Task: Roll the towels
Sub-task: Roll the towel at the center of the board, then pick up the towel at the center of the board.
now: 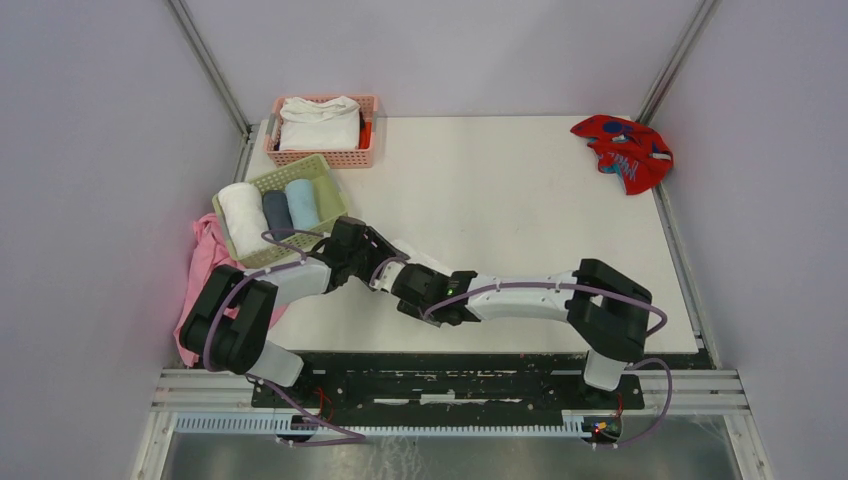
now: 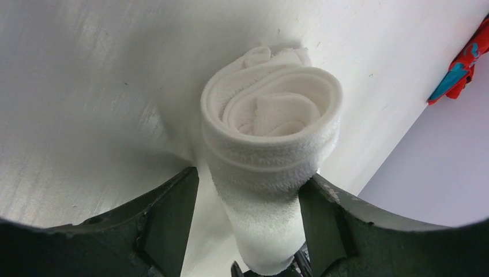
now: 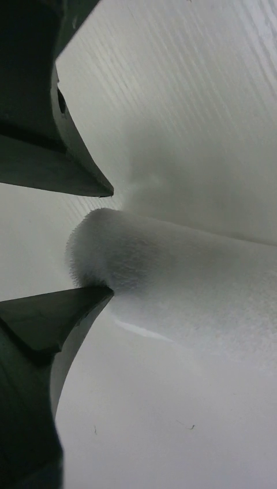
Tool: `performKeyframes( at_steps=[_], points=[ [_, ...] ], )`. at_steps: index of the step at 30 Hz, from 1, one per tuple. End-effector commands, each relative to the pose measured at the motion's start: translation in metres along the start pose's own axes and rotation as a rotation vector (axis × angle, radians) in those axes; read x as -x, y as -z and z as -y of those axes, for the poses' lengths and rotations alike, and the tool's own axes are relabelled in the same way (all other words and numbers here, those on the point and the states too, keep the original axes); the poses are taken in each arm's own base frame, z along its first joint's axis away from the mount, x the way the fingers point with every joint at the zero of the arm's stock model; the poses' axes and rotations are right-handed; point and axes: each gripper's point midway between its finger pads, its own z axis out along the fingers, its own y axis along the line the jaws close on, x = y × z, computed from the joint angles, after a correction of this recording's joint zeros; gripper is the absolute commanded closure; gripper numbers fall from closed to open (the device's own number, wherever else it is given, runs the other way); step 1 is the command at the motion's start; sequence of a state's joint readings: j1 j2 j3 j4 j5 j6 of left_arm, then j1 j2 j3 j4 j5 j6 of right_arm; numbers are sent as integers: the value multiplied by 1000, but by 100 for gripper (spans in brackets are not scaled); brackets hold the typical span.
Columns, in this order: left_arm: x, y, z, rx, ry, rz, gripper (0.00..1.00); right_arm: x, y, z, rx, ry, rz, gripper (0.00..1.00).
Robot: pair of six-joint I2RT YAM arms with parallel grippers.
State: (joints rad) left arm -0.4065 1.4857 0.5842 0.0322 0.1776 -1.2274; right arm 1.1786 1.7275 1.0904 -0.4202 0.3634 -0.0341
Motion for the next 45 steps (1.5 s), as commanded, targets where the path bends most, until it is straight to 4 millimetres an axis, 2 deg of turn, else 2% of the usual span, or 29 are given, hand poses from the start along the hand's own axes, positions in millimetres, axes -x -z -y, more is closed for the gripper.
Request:
performKeyframes(
  at_steps=[1,5,9,13,18,21,25,31,35,40,45],
  points=[
    [-2,-4,-66,249,-3,21,27,6,-13,15,-123,61,-21,35],
    [0,-6,-59,230,-31,17,27,0,-29,11,-103,78,-50,38],
    [2,-7,-49,192,-74,7,27,-10,-42,7,-36,55,-97,45],
    [5,-1,-26,92,-99,25,24,-14,-42,-8,160,-49,-117,57],
    [16,20,-3,2,-104,100,17,-6,-30,-21,412,-231,-105,65],
    [15,29,8,-63,-76,115,15,3,-27,-26,508,-340,-93,65],
    [8,32,14,-122,-39,96,15,17,-28,-31,597,-497,-91,66],
    [2,27,23,-180,-19,87,15,36,-30,-39,706,-630,-76,66],
    [0,22,25,-180,-22,78,18,36,-38,-41,721,-688,-99,66],
    [-14,10,9,-126,-10,27,23,39,-48,-37,723,-788,-110,66],
    [-23,5,-4,-87,-1,12,24,40,-57,-33,754,-888,-122,66]
  ],
)
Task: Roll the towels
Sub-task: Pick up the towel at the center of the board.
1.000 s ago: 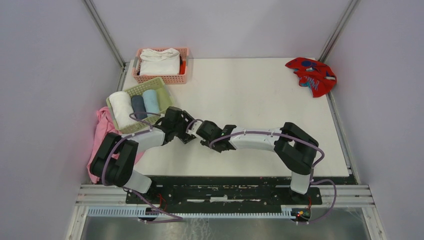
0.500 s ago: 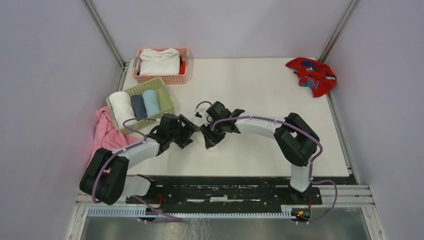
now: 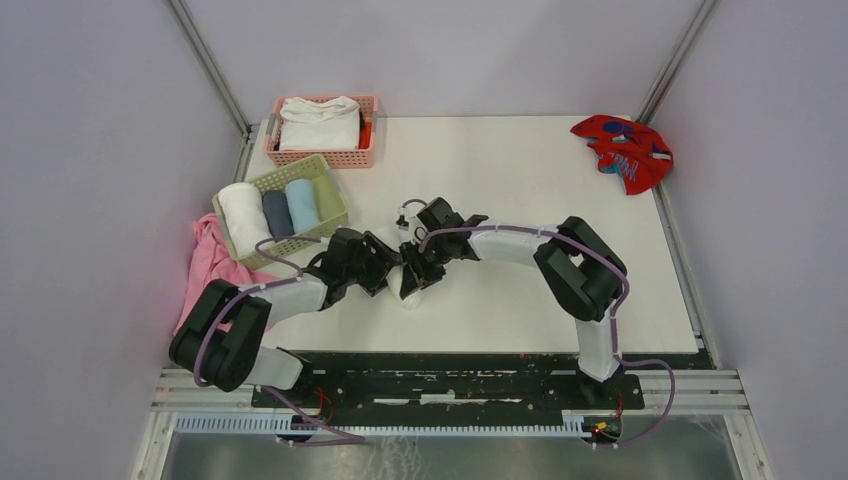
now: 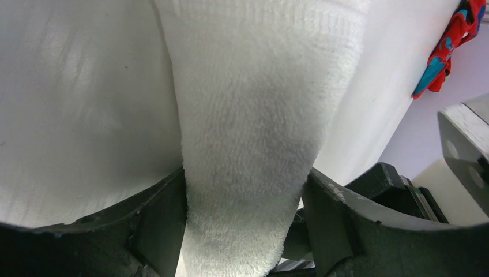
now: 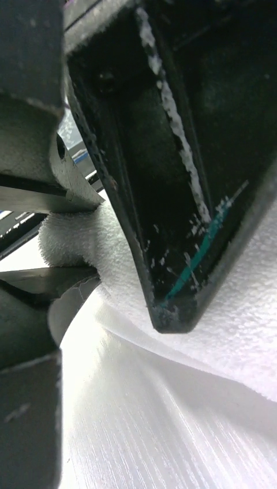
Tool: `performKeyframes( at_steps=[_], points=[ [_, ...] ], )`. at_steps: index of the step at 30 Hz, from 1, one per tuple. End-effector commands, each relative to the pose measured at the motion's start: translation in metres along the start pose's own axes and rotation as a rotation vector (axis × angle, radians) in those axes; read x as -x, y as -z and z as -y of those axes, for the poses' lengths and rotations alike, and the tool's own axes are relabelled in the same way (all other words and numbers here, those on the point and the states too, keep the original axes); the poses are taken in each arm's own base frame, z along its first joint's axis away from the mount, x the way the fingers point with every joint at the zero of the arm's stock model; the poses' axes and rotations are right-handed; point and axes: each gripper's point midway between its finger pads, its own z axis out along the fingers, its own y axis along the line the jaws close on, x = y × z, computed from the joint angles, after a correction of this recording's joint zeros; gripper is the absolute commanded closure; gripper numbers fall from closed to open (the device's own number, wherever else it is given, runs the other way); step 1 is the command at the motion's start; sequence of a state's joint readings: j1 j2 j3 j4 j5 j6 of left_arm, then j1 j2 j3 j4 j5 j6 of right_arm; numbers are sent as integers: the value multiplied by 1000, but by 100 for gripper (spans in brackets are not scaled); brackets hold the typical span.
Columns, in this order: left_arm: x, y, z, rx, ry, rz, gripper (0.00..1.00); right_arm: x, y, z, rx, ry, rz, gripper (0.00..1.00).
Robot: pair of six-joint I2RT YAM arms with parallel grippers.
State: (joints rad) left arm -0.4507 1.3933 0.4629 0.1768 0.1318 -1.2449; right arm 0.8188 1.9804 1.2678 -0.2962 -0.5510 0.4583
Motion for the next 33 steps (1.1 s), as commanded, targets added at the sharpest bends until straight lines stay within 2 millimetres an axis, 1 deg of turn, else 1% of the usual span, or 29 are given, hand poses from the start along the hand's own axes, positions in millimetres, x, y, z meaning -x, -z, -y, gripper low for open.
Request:
performKeyframes(
  at_steps=[1,6,8,9,12,14,18,21,22,25,28,31,33],
  points=[
    [-15,-4,-8,18,29,-36,24,-11,-19,17,5,-141,-38,66],
    [-16,-11,-19,61,15,-37,26,-5,-19,14,69,-185,-21,65],
    [-19,-14,-22,69,13,-58,29,-4,-19,15,84,-204,-13,65],
    [-21,-16,-23,71,13,-68,33,-4,-18,16,85,-208,-10,65],
    [-23,-20,-24,69,5,-83,49,-2,-13,17,78,-200,5,61],
    [-20,-21,-21,72,-14,-75,54,0,-6,15,70,-172,18,57],
    [-7,-21,-11,95,-87,-36,60,4,16,7,49,-69,47,44],
    [9,-18,-3,113,-144,5,61,2,37,10,-5,-17,73,38],
    [15,-17,2,114,-162,19,61,0,45,16,-37,-11,81,37],
    [32,-11,14,118,-222,56,62,-1,73,25,-135,48,132,34],
    [47,-3,28,99,-259,79,63,-3,100,33,-234,113,191,27],
    [65,8,47,54,-258,99,63,-7,118,48,-343,141,220,22],
    [80,18,61,11,-244,115,63,-11,125,64,-422,142,223,19]
  ],
)
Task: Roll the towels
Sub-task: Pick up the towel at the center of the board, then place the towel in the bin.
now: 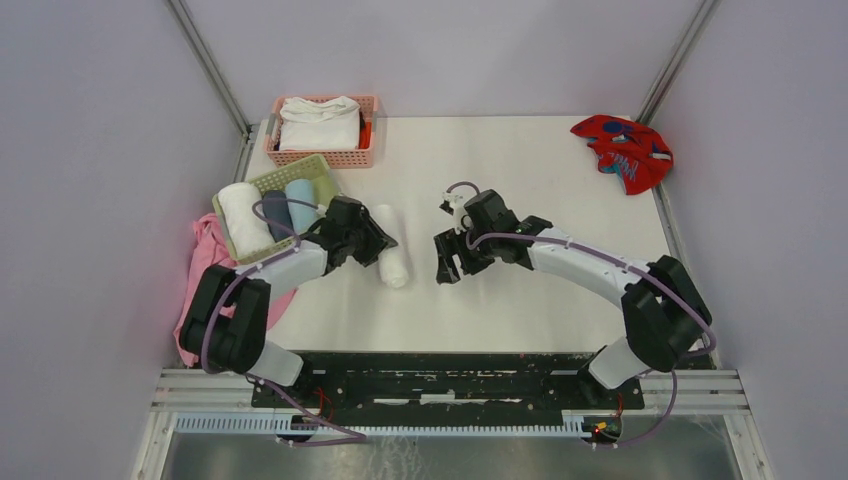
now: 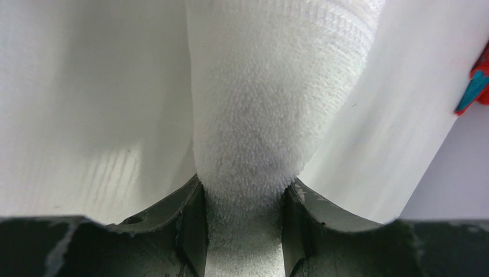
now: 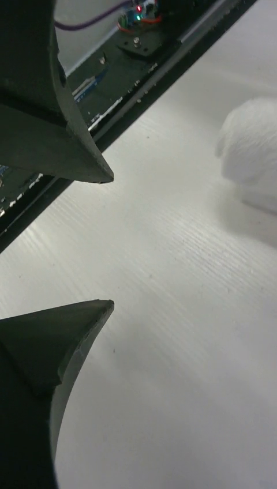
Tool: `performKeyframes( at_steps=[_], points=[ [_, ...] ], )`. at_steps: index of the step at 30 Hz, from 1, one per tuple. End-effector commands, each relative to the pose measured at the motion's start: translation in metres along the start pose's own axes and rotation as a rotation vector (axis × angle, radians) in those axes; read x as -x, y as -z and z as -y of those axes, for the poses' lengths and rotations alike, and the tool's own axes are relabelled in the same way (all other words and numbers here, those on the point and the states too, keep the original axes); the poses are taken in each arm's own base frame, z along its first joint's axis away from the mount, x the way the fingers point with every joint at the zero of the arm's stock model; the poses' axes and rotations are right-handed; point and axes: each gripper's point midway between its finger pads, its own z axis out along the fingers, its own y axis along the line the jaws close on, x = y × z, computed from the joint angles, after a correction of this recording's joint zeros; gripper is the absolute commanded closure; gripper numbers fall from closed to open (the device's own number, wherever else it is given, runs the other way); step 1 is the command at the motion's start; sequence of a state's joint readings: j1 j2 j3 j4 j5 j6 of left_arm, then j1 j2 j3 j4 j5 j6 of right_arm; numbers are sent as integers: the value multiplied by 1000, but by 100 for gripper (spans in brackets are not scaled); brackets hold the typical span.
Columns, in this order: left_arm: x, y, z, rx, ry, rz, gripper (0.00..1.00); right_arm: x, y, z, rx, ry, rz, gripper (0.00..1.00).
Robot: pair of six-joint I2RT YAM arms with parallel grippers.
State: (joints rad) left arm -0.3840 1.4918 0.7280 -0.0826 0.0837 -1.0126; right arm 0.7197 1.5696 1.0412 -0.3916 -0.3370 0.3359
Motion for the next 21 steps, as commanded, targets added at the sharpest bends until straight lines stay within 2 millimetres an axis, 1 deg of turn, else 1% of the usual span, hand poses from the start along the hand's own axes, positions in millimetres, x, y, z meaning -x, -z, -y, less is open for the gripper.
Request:
performKeyframes(
  at_steps=[1,3,5,8,11,14,17,19,21],
  points=[
    [52,34,40,-126,-59,94,63,-7,15,46,-230,72,20,17],
    [71,44,48,-151,-59,118,63,-13,15,60,-284,51,8,15],
    [93,55,53,-174,-51,149,63,-17,13,66,-299,29,1,1],
    [124,71,59,-218,-34,188,63,-19,10,68,-292,14,5,0],
    [159,86,58,-251,-11,237,63,-18,11,71,-297,19,23,0],
    [191,97,61,-306,7,269,63,-18,13,76,-322,30,26,0],
    [216,97,64,-354,26,279,63,-19,13,78,-326,30,26,1],
    [227,92,63,-391,51,268,63,-19,13,78,-328,33,26,1],
    [235,82,57,-407,67,248,63,-19,14,78,-330,38,25,1]
  ],
)
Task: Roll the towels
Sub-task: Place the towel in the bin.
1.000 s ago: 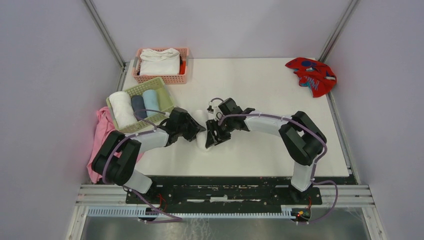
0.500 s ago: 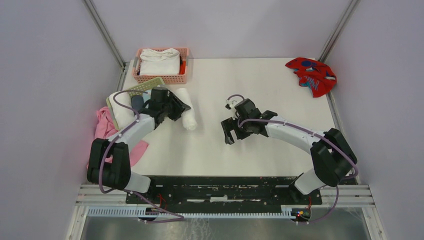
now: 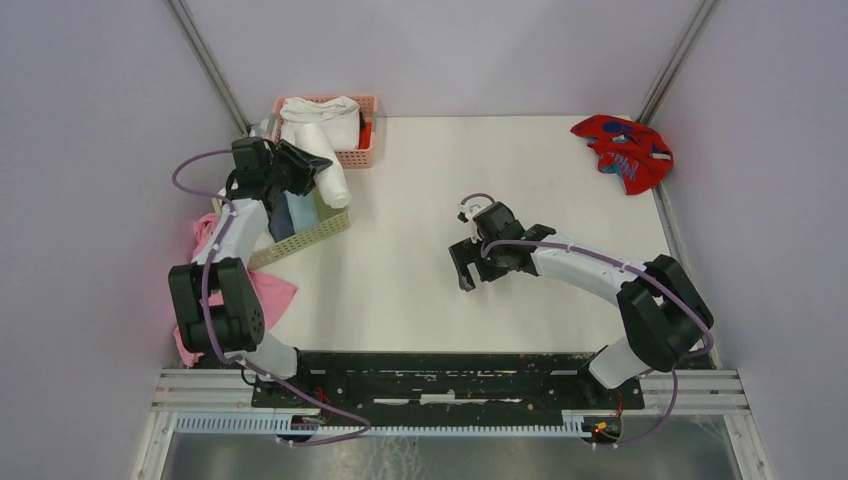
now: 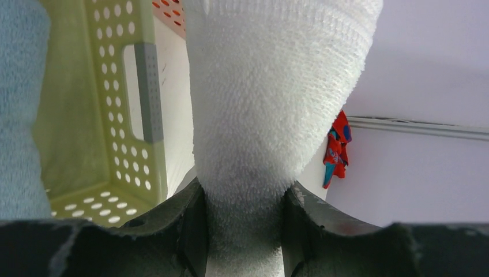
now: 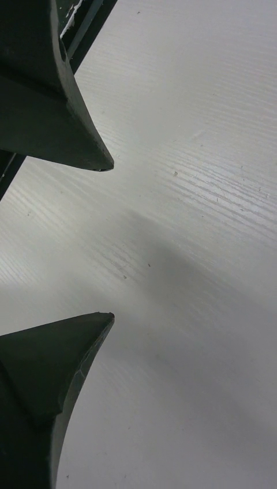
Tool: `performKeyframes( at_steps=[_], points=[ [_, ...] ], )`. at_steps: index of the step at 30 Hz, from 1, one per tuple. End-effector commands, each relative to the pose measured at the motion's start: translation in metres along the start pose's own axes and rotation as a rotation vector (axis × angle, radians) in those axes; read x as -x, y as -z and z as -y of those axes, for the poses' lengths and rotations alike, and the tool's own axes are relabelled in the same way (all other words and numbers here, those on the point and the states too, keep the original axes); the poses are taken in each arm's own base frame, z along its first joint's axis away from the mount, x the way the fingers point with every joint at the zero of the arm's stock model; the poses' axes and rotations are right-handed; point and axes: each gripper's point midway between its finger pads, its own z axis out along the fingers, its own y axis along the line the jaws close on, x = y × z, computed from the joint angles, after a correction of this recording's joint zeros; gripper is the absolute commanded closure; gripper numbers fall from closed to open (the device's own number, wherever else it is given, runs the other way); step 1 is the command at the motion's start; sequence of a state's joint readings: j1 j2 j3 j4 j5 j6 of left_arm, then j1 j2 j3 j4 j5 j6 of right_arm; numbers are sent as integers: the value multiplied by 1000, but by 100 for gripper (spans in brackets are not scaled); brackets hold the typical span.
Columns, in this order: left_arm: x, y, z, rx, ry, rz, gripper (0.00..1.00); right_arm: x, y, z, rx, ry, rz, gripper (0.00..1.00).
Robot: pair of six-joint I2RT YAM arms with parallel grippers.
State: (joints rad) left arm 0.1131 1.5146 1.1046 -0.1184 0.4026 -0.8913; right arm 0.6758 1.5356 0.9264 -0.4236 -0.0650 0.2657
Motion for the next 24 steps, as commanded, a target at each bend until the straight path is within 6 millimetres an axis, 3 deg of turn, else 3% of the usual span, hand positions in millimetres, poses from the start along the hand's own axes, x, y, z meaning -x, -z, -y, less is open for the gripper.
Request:
performKeyframes(
  at_steps=[1,5,12,19,24],
  points=[
    [17,-16,13,-137,-7,-55,63,12,4,5,-21,19,54,1],
    [14,-36,-35,-56,76,-112,63,11,4,6,-26,22,49,1],
    [3,-49,-103,175,104,-149,64,11,4,6,-25,25,45,2],
    [7,-54,-144,364,35,-149,63,10,3,4,-15,28,39,2],
    [11,-58,-159,449,-17,-157,63,10,1,3,-8,30,32,2]
  ],
)
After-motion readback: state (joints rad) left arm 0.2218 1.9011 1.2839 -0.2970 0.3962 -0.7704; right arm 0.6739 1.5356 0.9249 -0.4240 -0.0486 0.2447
